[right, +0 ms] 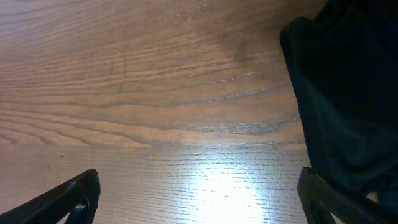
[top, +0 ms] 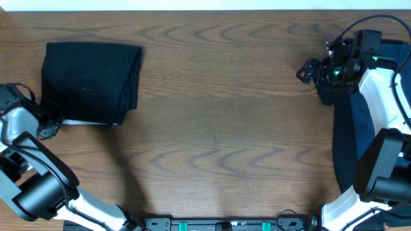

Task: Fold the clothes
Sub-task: 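Open the left gripper and raise it off the pants stack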

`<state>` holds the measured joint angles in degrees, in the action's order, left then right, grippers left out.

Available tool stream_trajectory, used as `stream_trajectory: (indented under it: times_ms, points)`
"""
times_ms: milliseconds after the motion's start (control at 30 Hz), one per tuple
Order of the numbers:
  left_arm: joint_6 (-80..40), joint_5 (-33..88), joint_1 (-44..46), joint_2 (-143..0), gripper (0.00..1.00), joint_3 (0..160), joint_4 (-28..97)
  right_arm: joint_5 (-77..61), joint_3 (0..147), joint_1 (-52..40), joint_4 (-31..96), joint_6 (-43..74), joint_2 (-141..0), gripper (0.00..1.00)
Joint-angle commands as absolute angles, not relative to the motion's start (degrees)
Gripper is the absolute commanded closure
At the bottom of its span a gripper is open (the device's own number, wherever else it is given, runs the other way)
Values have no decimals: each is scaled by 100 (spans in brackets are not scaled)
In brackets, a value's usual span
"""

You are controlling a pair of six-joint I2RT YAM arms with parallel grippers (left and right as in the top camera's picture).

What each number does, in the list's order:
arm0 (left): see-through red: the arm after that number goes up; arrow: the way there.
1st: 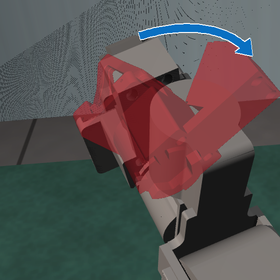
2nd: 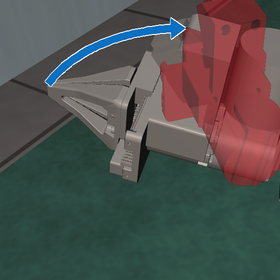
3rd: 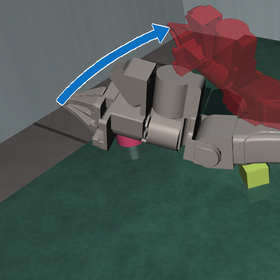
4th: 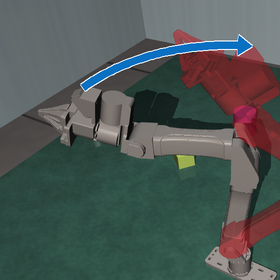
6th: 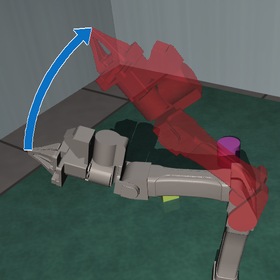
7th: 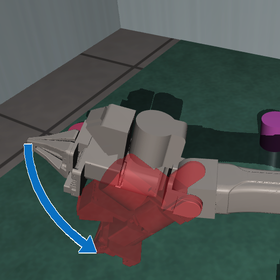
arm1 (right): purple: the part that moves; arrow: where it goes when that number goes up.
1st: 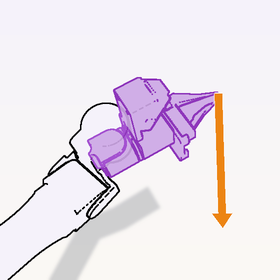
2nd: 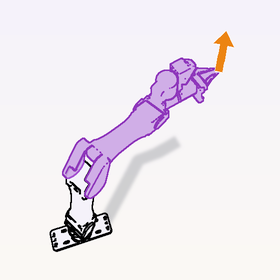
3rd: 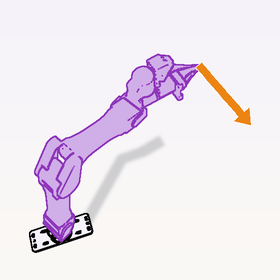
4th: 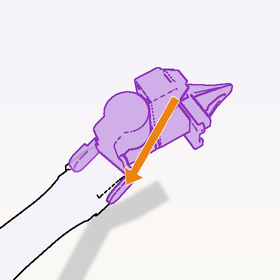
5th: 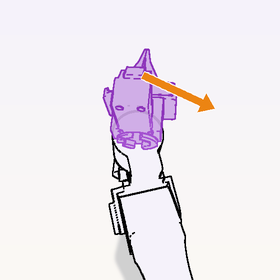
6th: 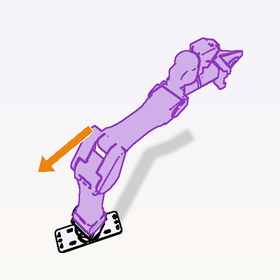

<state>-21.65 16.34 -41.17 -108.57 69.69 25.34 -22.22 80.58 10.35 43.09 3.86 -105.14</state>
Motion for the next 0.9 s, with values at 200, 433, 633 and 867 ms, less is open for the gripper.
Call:
stream_trajectory:
  times_ms: [200,433,633,867]
  points:
    - [-2217,2370,-4193,-10318,88,7168,2340,-2226,8110,1044,4324,375,-10512,1]
    - [-2324,3395,-4003,-8840,72,7177,2484,-2226,8110,1044,4324,375,-10512,1]
    - [-2298,3806,-3361,-7494,49,7177,3341,-2226,8110,1044,4327,375,-10512,1]
    - [-2018,3791,-2530,-6654,14,7175,4569,-2226,8110,1044,4327,375,-10512,1]
